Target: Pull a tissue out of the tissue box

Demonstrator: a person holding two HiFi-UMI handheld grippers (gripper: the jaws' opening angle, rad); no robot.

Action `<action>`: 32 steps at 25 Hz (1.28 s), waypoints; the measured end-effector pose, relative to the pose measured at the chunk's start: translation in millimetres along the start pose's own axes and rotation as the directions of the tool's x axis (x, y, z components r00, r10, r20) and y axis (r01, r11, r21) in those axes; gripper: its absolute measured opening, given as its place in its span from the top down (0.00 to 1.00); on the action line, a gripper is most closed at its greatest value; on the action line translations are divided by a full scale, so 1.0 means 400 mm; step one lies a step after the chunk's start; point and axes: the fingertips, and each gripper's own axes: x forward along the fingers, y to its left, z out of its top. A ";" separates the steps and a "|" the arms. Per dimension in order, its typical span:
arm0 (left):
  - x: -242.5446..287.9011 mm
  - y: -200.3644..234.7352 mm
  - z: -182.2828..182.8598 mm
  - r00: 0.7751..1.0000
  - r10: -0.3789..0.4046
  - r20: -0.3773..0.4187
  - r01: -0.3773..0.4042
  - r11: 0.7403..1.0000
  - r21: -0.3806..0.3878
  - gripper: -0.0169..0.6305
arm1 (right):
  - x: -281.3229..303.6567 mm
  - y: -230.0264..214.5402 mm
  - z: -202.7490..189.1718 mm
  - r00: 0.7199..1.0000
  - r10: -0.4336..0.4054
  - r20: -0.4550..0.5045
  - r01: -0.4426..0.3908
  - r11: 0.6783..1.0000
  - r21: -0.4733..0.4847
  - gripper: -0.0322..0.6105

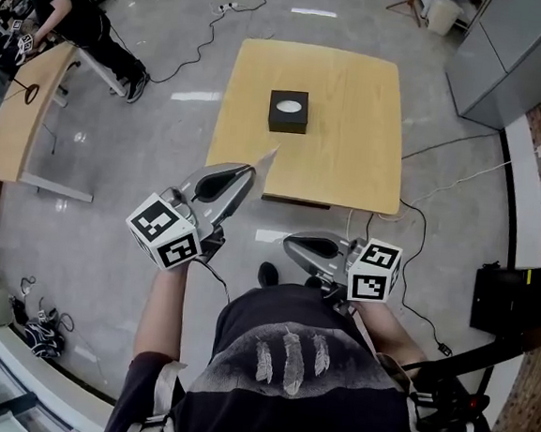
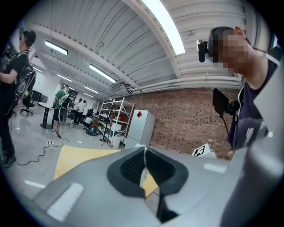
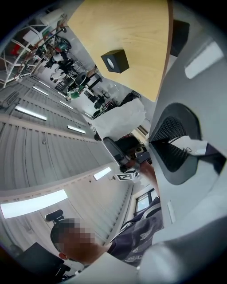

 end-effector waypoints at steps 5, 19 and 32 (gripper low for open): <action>0.030 -0.048 0.003 1.000 0.006 0.007 -0.006 1.000 0.004 0.97 | -0.060 -0.012 0.016 0.999 0.001 0.043 -0.001 1.000 0.003 0.95; 0.074 -0.178 -0.004 0.996 0.085 -0.003 -0.085 0.996 -0.008 0.97 | -0.173 0.003 0.023 0.995 0.086 0.050 -0.086 0.996 0.015 0.95; 0.096 -0.270 -0.040 0.995 0.085 -0.054 -0.085 0.996 0.007 0.97 | -0.231 -0.003 -0.027 0.992 0.117 0.055 -0.120 0.990 0.066 0.95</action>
